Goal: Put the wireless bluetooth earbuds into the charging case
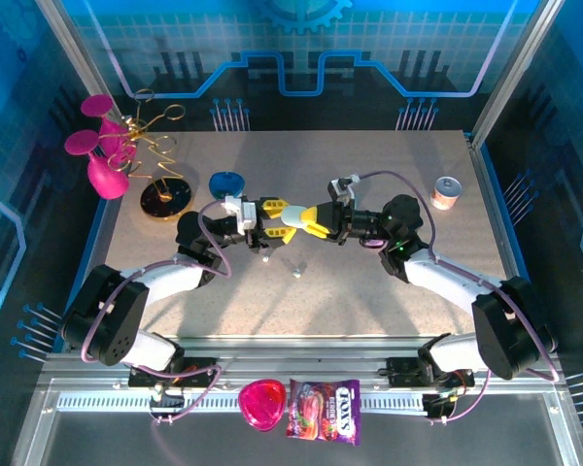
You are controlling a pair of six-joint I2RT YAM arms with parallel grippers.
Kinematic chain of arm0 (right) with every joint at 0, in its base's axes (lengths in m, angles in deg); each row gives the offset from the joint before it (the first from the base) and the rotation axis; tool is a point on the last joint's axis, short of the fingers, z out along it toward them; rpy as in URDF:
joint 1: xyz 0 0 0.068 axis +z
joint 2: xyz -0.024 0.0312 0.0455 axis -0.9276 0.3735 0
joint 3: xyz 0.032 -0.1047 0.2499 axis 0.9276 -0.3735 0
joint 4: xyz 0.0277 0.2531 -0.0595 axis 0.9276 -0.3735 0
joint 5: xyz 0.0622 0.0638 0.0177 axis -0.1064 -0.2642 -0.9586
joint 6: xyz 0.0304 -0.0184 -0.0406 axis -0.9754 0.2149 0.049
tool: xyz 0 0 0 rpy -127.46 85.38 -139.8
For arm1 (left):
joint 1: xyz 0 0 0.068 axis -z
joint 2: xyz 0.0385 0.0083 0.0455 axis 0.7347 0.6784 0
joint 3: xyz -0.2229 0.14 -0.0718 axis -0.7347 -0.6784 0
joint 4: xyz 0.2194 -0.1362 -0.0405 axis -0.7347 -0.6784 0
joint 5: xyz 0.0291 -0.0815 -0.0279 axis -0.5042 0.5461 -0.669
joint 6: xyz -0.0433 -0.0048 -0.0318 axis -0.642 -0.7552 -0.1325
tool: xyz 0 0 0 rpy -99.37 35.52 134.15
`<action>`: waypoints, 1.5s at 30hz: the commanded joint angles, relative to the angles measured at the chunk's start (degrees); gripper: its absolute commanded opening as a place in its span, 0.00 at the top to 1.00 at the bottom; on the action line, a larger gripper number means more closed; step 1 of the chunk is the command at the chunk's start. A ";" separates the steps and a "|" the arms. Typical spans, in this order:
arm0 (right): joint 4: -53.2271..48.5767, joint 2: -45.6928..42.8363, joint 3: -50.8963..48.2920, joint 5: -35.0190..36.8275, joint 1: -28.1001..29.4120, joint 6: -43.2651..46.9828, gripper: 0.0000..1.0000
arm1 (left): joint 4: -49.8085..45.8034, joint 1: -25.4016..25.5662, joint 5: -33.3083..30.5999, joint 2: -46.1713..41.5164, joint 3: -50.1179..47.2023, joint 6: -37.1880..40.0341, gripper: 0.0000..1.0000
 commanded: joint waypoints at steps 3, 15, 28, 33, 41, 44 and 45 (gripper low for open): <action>1.47 0.10 1.36 1.04 0.70 0.57 0.82 | 1.91 0.18 2.87 -0.36 1.56 -1.31 0.58; -9.98 -2.52 2.65 1.21 0.26 8.20 0.54 | 1.85 0.11 4.49 -0.47 0.93 -2.84 0.63; -39.37 -12.01 6.63 4.02 -3.96 34.17 0.15 | -11.00 -0.79 1.29 -3.85 0.08 -0.36 0.63; -63.80 -15.40 14.79 12.52 -3.33 57.29 0.09 | -13.79 -0.77 1.25 -4.86 -0.06 -3.74 0.63; -85.51 -14.91 27.04 32.01 6.90 84.99 0.07 | -17.77 -0.68 3.14 -7.06 -0.50 -4.22 0.63; -88.91 -12.89 29.96 35.75 9.61 89.09 0.06 | -18.14 -0.68 3.31 -7.48 -0.46 -3.95 0.63; -89.77 -12.21 30.72 37.01 10.45 89.87 0.06 | -18.06 -0.68 3.49 -7.41 -0.34 -4.10 0.63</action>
